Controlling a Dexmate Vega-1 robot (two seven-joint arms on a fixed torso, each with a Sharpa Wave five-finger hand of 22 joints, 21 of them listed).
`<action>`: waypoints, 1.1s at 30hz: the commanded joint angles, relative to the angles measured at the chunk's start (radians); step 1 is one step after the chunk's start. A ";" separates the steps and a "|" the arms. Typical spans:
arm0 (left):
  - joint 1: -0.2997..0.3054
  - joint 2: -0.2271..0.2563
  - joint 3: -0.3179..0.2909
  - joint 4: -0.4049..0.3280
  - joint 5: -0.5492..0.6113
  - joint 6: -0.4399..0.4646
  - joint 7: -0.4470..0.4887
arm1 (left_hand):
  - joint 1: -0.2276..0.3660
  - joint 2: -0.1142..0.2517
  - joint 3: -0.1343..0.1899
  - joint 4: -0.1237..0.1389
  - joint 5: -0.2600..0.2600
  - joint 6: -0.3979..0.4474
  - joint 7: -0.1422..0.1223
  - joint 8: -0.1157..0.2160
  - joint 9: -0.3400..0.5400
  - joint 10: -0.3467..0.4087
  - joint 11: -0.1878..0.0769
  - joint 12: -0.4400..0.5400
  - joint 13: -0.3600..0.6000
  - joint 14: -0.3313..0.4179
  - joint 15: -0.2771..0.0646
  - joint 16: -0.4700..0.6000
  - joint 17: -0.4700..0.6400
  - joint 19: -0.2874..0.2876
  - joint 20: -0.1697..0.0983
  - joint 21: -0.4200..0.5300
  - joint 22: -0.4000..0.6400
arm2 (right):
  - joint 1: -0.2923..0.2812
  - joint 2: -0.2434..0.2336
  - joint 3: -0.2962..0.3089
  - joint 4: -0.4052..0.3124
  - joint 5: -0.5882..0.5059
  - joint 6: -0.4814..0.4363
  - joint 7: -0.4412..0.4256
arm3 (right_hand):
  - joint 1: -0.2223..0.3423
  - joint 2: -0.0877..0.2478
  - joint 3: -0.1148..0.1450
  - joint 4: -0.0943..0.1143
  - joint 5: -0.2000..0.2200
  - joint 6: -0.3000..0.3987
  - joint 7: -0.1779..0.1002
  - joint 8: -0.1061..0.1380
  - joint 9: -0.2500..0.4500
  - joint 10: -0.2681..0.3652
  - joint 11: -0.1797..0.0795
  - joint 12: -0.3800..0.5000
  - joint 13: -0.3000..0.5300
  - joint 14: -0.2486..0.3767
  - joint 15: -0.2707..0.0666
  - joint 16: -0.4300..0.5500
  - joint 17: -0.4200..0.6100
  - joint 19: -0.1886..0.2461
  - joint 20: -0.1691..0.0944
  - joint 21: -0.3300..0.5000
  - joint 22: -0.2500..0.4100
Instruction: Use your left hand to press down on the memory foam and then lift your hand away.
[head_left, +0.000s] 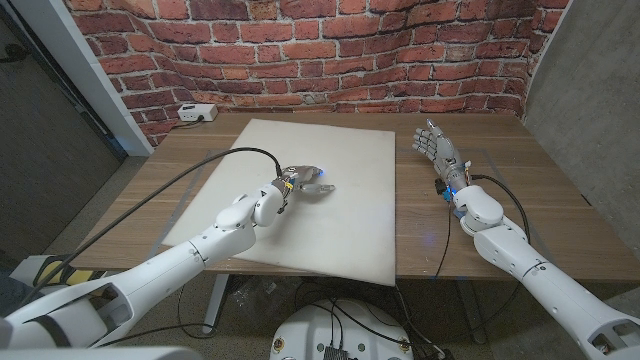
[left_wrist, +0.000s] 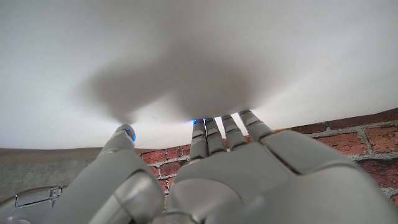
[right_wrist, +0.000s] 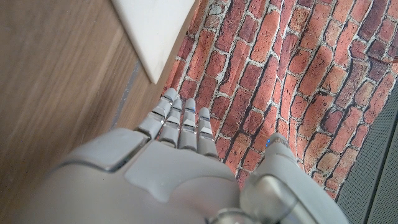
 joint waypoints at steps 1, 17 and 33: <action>-0.011 -0.013 0.031 0.032 -0.016 0.006 -0.050 | 0.007 0.002 0.001 -0.003 -0.003 0.011 0.006 0.006 0.004 0.006 0.004 0.006 0.003 0.006 0.006 0.008 0.006 0.008 0.002 0.008 0.003 | -0.004 -0.006 0.001 -0.008 0.001 -0.007 0.000 | -0.001 0.006 0.001 -0.002 0.002 0.007 -0.003 0.003 0.002 0.010 0.002 0.004 0.002 0.014 -0.001 0.000 0.003 0.008 -0.005 -0.006 0.001; -0.024 -0.015 0.071 0.017 0.052 0.042 -0.080 | 0.043 0.020 0.018 -0.021 -0.003 0.031 0.001 0.011 0.005 0.019 -0.015 0.011 0.003 0.018 -0.005 0.010 0.004 0.015 0.000 0.009 0.002 | -0.008 -0.010 0.004 -0.005 0.009 -0.002 0.012 | -0.001 0.007 0.000 -0.003 0.002 0.008 -0.003 0.004 0.002 0.011 0.001 0.004 0.002 0.018 -0.002 0.001 0.003 0.012 -0.004 -0.008 0.002; -0.017 -0.010 0.059 -0.005 0.058 0.037 -0.087 | 0.129 0.046 0.055 -0.070 -0.008 0.045 -0.006 0.013 0.005 0.026 -0.027 0.012 0.002 0.028 -0.016 0.009 0.000 0.021 -0.002 0.007 0.001 | -0.015 -0.017 0.007 -0.020 0.014 -0.012 0.009 | -0.002 0.007 -0.001 -0.004 0.002 0.008 -0.001 0.003 0.002 0.013 0.003 0.005 0.002 0.018 -0.002 0.000 0.003 0.015 -0.003 -0.011 0.002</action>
